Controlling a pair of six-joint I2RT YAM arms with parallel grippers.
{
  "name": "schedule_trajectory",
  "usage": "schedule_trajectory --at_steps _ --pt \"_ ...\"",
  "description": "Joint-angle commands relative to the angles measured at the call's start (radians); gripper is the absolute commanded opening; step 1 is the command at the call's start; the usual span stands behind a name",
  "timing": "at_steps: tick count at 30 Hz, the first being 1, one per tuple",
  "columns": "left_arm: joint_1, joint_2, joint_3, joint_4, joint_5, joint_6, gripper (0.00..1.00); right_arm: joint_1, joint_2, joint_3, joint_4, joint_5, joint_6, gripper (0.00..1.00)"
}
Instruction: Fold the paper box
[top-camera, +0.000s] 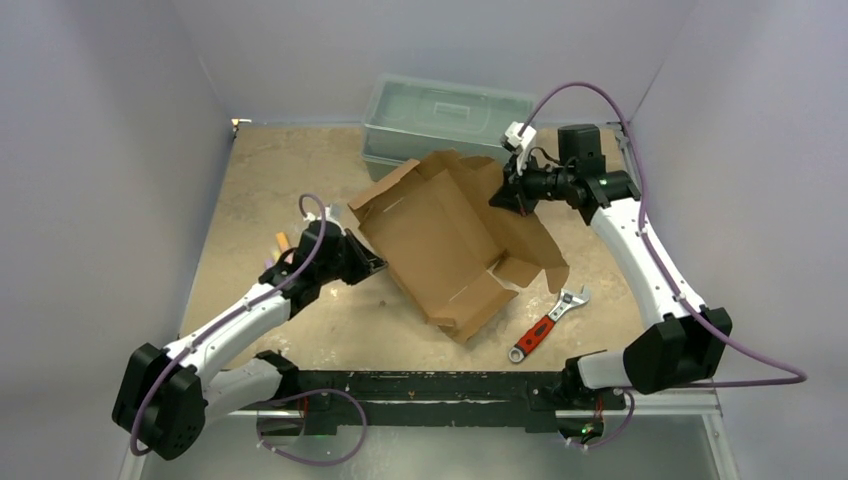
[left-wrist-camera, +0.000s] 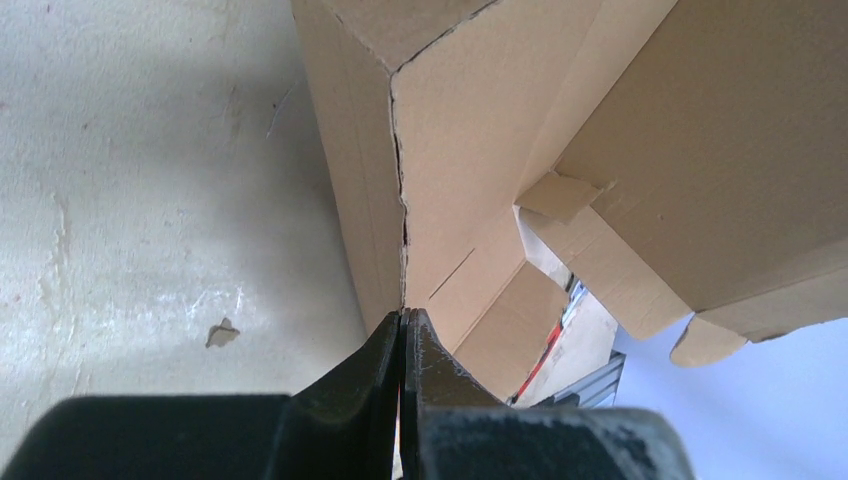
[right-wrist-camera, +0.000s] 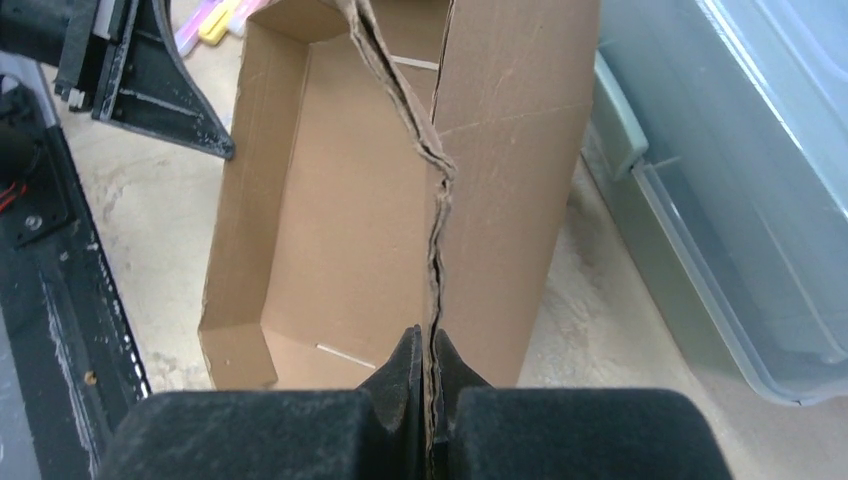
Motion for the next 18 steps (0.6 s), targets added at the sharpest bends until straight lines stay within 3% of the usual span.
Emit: schedule_trajectory --at_steps 1,10,18 --pt "-0.007 -0.051 -0.062 -0.018 0.025 -0.047 0.00 0.035 -0.003 0.018 -0.132 -0.070 -0.115 0.00" --pt "-0.007 -0.127 -0.084 -0.048 0.046 -0.052 0.00 0.077 -0.056 0.028 -0.275 -0.169 -0.293 0.00" --pt "-0.008 -0.176 -0.088 -0.079 0.069 -0.042 0.00 0.097 -0.071 0.032 -0.295 -0.183 -0.298 0.00"
